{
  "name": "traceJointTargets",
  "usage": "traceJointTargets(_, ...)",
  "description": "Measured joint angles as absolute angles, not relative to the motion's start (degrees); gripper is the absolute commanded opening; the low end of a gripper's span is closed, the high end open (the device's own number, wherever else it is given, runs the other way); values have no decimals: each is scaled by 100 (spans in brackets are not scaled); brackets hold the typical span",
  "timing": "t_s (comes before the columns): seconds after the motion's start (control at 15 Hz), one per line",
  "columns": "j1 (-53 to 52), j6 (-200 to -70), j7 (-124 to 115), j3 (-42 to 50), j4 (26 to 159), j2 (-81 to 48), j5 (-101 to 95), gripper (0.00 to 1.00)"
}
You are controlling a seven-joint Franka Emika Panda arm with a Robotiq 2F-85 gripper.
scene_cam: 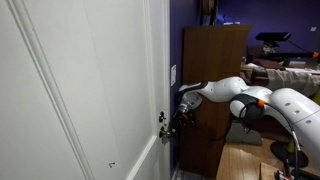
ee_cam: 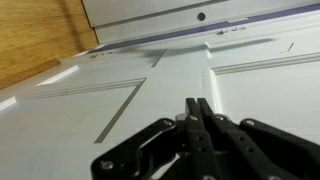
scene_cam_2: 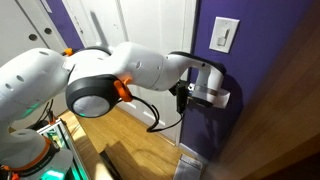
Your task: Turn the door knob to the right
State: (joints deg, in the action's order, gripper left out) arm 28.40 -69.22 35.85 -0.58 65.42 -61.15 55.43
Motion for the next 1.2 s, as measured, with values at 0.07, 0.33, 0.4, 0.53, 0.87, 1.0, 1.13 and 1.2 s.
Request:
traceJointTargets(0.07,2845,-6860,3449,-58,6458,-6187,5570,1)
traceJointTargets(0.33,2829,-6636,3056,-68,6171,-6469,5627,44)
traceJointTargets(0.4,2800,-6596,3039,-74,6127,-6540,5627,53)
traceJointTargets(0.53,2766,-6542,3071,-74,6045,-6653,5585,67)
traceJointTargets(0.87,2681,-6595,3518,-58,5910,-6767,5335,100)
traceJointTargets(1.0,2622,-6663,3803,-44,5886,-6722,5197,100)
traceJointTargets(1.13,2599,-6693,4078,16,5938,-6594,5018,100)
traceJointTargets(1.2,2599,-6728,4251,51,6001,-6485,4940,100)
